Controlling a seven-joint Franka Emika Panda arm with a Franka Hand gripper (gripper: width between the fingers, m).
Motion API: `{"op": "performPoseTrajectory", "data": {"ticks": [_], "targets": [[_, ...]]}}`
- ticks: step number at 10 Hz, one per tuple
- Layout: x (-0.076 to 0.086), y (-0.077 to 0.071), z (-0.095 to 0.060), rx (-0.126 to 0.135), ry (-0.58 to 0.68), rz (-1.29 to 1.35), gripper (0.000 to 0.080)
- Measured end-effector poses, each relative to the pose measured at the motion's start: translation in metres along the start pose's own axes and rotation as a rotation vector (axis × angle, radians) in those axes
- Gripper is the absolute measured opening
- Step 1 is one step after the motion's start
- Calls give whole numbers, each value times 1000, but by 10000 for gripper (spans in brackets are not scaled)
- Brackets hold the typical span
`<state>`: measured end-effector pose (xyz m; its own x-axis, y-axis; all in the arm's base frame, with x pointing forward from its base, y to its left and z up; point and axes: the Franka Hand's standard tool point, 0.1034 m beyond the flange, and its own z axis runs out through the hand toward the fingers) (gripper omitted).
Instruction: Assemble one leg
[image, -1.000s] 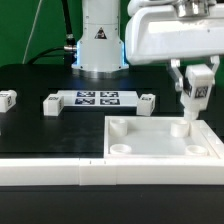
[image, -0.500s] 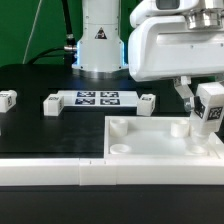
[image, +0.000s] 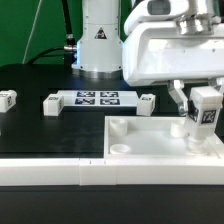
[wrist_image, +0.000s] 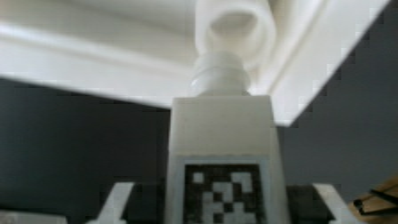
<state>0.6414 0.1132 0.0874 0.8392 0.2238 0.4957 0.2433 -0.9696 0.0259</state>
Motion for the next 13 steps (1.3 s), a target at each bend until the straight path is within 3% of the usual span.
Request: {"op": "performPoseTrajectory", "data": {"ticks": [3, 11, 12, 13], "targets": [[-12, -3, 7, -1, 2, -2, 290], [-18, -4, 16, -15, 80, -4, 290], [-18, -4, 16, -15, 80, -4, 373], [-18, -4, 16, -15, 80, -4, 373]]}}
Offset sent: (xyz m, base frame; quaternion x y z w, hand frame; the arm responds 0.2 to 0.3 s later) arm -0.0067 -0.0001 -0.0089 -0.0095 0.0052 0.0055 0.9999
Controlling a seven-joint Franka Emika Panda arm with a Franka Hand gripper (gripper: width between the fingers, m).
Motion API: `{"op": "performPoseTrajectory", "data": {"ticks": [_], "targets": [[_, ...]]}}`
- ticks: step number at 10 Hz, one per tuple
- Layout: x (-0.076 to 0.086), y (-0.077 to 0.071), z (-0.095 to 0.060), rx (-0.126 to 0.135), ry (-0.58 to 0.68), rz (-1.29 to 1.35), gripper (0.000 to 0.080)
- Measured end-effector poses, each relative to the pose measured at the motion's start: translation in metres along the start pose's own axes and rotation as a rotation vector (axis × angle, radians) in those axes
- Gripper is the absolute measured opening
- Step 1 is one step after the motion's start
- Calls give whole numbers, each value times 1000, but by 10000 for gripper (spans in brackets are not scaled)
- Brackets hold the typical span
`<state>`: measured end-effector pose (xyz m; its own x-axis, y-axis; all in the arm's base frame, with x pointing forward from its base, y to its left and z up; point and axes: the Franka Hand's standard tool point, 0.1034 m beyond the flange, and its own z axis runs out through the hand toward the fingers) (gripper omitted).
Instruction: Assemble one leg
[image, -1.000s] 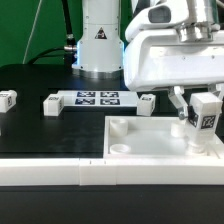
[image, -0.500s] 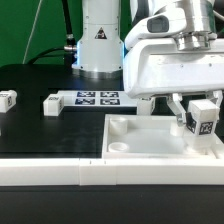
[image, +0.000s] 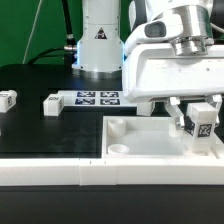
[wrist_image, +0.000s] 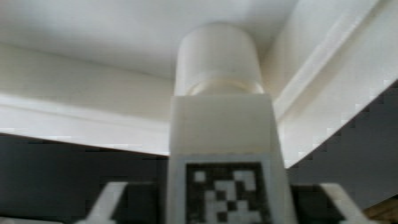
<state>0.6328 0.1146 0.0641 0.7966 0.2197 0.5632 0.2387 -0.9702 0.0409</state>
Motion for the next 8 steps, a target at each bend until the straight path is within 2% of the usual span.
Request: {"op": "performPoseTrajectory", "data": {"ticks": [1, 2, 3, 4, 7, 8], "targets": [[0, 0, 0, 0, 0, 0, 511], [0, 0, 0, 0, 0, 0, 605], [0, 0, 0, 0, 0, 0, 605], [0, 0, 0, 0, 0, 0, 641], [1, 0, 0, 0, 1, 0, 649], [6, 0, -5, 4, -17, 1, 649]]}}
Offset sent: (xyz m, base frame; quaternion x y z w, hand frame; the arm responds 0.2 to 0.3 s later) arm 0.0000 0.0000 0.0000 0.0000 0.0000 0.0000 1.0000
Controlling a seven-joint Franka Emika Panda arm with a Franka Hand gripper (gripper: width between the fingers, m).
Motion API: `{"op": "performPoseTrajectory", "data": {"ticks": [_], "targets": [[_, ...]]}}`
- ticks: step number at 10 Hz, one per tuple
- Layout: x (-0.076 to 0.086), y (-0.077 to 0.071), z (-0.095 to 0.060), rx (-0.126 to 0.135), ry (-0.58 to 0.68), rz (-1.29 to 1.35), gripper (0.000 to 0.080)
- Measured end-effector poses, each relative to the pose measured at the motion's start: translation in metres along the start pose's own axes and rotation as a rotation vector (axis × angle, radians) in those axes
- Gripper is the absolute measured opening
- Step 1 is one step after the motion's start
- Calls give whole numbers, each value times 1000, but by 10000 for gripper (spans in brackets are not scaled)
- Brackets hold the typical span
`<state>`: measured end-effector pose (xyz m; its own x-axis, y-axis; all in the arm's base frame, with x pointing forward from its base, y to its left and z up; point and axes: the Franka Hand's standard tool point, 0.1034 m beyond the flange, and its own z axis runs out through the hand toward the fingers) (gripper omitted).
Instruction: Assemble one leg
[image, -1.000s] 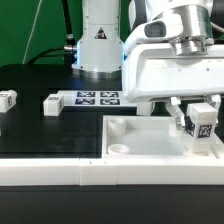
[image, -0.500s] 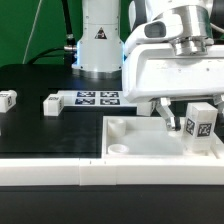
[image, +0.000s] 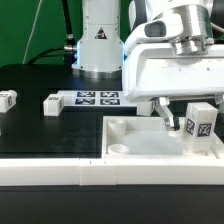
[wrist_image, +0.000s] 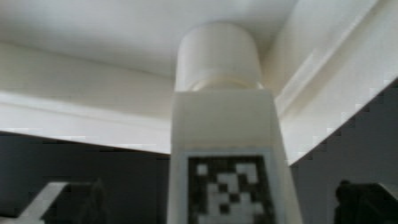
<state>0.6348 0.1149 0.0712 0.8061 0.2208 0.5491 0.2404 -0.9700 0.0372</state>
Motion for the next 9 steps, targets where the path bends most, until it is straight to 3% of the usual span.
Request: {"op": "performPoseTrajectory", "data": {"ticks": [3, 4, 5, 6, 7, 9], "targets": [[26, -3, -29, 25, -83, 0, 649], [28, -1, -29, 19, -58, 0, 649], [20, -4, -25, 28, -103, 3, 649], [18, -7, -25, 51, -217, 3, 649], [27, 1, -20, 50, -245, 9, 649], [24, 4, -15, 80, -437, 19, 649]]}}
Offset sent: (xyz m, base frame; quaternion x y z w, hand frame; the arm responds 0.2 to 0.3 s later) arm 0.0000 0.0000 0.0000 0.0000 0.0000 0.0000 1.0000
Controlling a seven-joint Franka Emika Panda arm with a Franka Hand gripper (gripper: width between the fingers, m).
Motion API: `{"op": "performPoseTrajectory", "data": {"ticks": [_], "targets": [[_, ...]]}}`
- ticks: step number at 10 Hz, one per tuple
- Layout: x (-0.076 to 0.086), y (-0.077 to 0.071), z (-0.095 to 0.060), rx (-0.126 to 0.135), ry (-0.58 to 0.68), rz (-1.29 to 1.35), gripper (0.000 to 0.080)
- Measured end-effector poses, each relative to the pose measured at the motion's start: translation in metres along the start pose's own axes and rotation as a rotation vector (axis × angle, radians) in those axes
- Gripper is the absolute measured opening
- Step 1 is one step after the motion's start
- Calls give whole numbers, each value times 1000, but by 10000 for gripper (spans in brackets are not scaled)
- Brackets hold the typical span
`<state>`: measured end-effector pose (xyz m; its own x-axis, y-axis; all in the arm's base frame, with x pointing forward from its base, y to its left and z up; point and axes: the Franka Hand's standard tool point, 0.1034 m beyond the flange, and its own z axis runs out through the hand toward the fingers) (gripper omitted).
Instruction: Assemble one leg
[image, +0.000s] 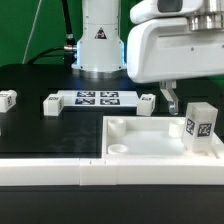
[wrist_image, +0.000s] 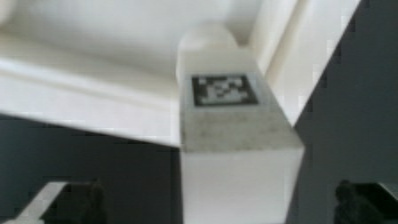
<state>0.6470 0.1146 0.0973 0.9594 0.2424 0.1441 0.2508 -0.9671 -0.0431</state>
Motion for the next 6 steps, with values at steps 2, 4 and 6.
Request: {"op": "performPoseTrajectory", "data": {"ticks": [2, 4, 6], "targets": [[-4, 0, 3, 24, -132, 2, 649], [-3, -2, 8, 30, -160, 5, 649], [-4, -2, 9, 29, -154, 5, 525]]}}
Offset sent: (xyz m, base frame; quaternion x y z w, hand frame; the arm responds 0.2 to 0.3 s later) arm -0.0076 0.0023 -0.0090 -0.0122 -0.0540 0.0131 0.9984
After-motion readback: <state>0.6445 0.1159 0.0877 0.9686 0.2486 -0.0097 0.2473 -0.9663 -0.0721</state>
